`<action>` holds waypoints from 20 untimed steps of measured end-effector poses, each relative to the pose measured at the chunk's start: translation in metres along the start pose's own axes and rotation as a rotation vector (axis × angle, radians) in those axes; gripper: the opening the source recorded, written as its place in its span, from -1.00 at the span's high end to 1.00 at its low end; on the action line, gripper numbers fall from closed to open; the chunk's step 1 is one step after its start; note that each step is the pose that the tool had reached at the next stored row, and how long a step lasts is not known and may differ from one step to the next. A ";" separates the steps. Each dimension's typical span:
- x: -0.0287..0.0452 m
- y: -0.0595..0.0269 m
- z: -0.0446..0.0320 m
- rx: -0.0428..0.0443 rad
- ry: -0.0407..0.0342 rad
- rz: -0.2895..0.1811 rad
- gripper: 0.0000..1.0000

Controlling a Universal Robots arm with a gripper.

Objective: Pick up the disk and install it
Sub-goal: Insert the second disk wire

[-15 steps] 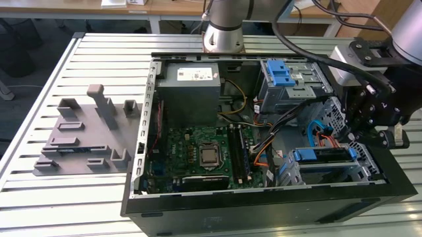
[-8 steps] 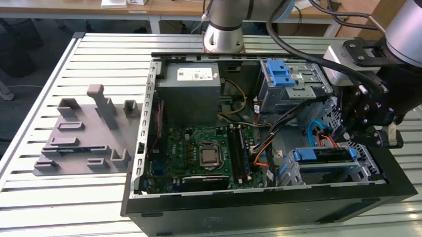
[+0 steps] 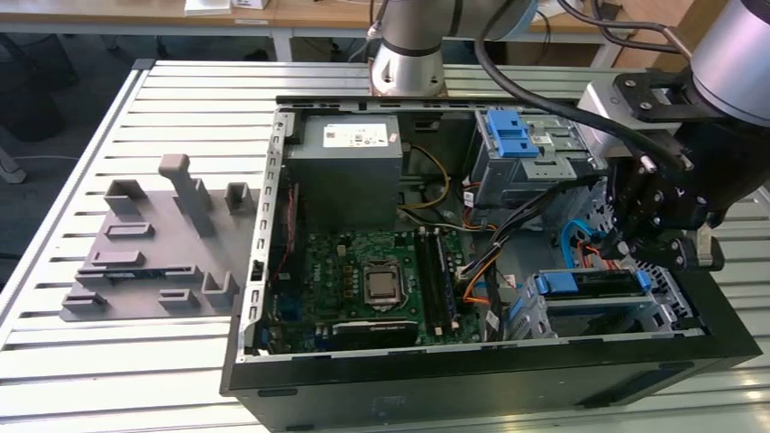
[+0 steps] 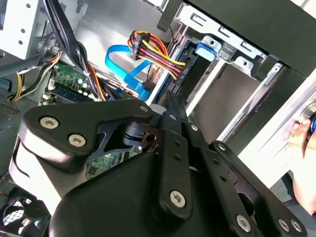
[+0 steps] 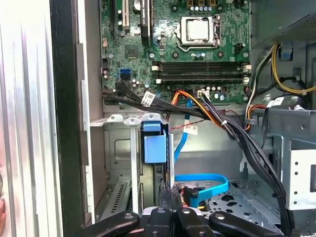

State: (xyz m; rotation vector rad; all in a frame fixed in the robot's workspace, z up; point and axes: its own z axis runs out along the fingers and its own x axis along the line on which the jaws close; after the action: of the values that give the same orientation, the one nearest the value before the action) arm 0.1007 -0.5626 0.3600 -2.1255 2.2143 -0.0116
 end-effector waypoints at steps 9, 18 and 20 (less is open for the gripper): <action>-0.0006 0.0015 -0.0061 -0.0014 -0.0091 0.001 0.80; -0.0044 0.0016 -0.0076 -0.0213 -0.0080 0.002 0.80; -0.0062 0.0016 -0.0075 -0.0215 -0.0081 0.002 0.80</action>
State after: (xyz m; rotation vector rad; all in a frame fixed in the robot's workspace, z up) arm 0.0989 -0.5567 0.3676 -2.1308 2.2218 0.0209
